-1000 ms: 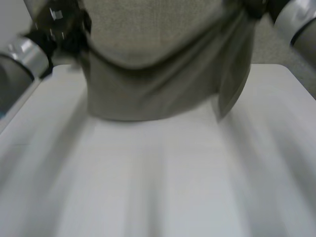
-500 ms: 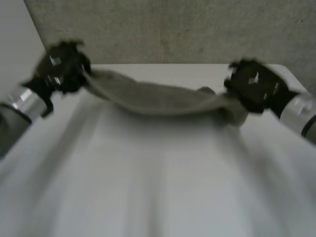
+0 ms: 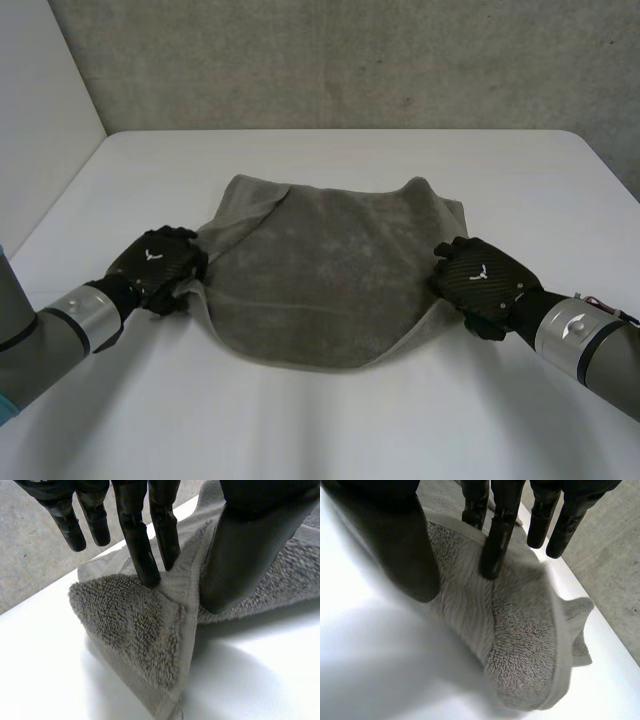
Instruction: Fold the towel.
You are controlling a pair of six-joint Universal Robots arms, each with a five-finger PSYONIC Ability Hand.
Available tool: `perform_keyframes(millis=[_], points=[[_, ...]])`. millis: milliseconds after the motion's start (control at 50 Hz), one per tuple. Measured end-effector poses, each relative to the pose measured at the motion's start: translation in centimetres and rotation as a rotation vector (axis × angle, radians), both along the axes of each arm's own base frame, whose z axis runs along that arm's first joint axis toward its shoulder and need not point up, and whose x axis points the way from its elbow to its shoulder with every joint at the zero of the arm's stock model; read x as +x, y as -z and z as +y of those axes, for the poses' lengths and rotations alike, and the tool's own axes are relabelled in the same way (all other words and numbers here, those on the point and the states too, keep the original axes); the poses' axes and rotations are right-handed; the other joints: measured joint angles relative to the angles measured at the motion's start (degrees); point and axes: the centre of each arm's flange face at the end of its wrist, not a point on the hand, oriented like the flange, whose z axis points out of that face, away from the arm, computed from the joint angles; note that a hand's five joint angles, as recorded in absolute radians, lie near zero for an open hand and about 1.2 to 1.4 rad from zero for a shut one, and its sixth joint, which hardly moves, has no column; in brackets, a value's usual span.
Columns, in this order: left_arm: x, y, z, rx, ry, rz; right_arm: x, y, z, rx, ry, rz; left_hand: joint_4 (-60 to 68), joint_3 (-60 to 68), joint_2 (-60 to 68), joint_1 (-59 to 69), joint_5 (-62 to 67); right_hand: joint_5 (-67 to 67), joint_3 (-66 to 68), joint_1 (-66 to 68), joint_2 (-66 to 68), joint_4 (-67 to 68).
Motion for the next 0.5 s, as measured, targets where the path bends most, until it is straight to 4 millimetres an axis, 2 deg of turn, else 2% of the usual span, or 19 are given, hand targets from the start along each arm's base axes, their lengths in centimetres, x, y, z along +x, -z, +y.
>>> perform_keyframes(millis=[40, 80, 320, 500], points=[[0.2, 0.1, 0.1, 0.008, -0.005, 0.001, 0.0, 0.2, 0.1, -0.003, -0.004, 0.007, 0.00, 0.00, -1.56, -1.69, -2.01, -9.76, 0.00, -8.92, -8.90, 0.00], [0.3, 0.1, 0.2, 0.013, -0.006, -0.002, 0.0, 0.3, 0.1, -0.006, -0.009, 0.015, 0.00, 0.00, -2.20, -2.25, -2.76, -12.48, 0.00, -10.74, -10.27, 0.00], [1.4, -0.1, 0.8, 0.013, -0.008, -0.072, -0.3, 1.4, 0.0, -0.057, -0.040, 0.092, 0.00, 0.00, -3.67, -3.57, -4.36, -12.96, 0.00, -10.92, -10.27, 0.00], [2.1, 0.7, 1.3, 0.048, -0.022, -0.092, -0.5, 2.0, -0.2, -0.109, -0.020, 0.101, 0.00, 0.00, -4.07, -3.59, -4.40, -12.06, 0.00, -10.91, -10.27, 0.00]])
